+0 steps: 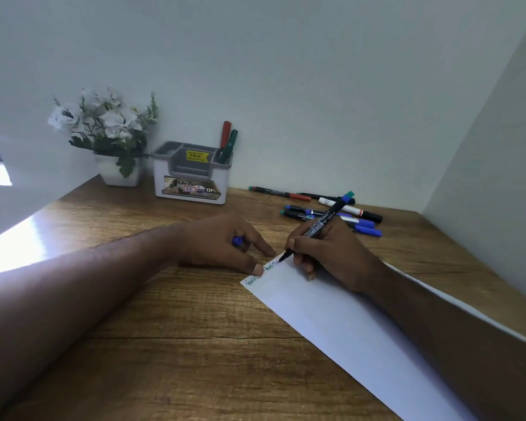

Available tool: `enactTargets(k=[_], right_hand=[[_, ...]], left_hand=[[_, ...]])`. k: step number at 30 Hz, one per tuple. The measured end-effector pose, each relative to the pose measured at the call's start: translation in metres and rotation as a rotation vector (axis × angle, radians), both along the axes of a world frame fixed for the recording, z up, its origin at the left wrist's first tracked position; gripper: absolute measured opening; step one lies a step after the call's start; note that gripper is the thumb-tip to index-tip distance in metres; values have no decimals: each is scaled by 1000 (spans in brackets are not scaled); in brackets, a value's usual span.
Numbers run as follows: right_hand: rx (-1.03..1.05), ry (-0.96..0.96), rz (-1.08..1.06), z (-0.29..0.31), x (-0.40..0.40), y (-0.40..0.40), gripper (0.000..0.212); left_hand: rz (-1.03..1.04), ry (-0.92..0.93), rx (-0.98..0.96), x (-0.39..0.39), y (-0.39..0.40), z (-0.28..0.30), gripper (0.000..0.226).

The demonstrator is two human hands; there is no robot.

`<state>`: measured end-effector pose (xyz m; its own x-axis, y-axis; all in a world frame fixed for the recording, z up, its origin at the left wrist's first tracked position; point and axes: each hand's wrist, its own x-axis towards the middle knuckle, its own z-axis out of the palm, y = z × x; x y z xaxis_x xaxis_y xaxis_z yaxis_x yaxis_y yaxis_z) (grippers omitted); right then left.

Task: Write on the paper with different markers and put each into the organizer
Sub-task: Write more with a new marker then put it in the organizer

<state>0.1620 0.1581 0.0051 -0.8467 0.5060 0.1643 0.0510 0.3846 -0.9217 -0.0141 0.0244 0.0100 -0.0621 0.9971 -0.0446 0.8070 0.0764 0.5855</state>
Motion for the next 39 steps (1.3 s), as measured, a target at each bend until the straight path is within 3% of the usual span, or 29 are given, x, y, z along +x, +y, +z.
enactTargets(k=[33,39], right_hand=[[0,-2,-69,0,0,0,18],[44,0,19,-3,3,-4,19]], left_hand=[[-33,6,7,-1,3,-1,41],[-25,0,16,0,2,-1,40]])
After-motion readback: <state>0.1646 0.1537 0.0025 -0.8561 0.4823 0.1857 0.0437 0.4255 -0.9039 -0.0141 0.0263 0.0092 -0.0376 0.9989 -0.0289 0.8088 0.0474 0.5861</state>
